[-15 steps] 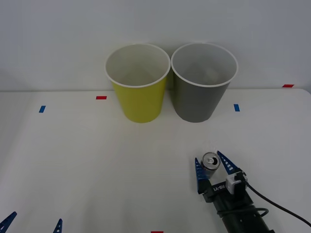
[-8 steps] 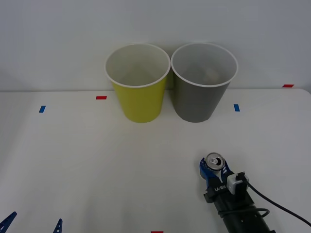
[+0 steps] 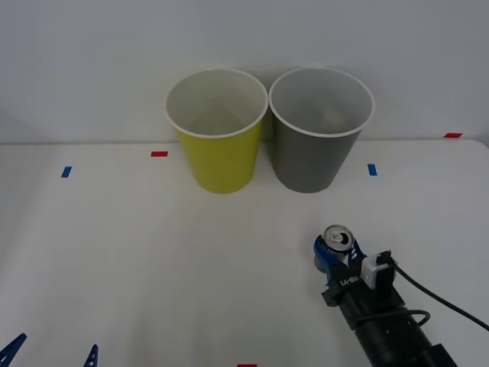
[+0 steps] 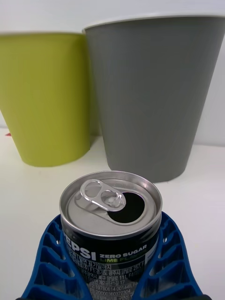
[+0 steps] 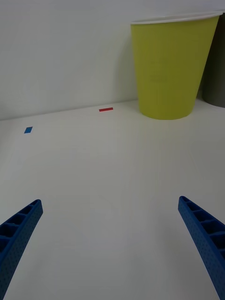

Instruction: Put cans in the gray bin and PET bottles in the light green bin.

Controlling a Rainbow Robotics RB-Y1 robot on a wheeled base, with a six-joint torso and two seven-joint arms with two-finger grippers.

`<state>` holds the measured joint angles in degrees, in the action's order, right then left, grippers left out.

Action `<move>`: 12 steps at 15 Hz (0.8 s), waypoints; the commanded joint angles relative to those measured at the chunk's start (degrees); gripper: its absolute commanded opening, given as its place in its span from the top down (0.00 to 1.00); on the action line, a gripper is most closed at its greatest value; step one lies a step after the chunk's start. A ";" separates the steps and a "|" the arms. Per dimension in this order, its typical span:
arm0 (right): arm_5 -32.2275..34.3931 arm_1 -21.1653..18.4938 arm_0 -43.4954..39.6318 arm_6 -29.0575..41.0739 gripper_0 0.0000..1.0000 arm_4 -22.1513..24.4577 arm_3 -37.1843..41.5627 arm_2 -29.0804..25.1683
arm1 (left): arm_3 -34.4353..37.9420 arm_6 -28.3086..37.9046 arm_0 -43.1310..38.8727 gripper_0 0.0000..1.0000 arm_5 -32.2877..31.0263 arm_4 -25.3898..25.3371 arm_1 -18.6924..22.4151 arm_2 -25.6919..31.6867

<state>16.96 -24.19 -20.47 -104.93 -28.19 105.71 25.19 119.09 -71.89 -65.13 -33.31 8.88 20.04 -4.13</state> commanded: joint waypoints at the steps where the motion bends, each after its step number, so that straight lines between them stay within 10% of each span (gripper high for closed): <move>1: -7.73 -3.06 -0.36 -0.97 0.98 -3.36 8.02 -2.95 | 0.00 0.00 0.00 0.00 0.00 0.00 0.00 0.00; 8: -14.67 -8.94 4.12 -2.12 1.00 -16.37 17.34 -6.03 | 0.00 0.00 0.00 0.00 0.00 0.00 0.00 0.00; 12: -25.66 -5.87 8.25 -3.08 1.00 -20.85 21.73 -11.39 | 0.00 0.00 0.00 0.00 0.00 0.00 0.00 0.00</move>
<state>-4.07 -31.83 -13.36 -107.72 -47.55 124.96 16.40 119.09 -71.89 -65.13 -33.31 8.88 20.04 -4.13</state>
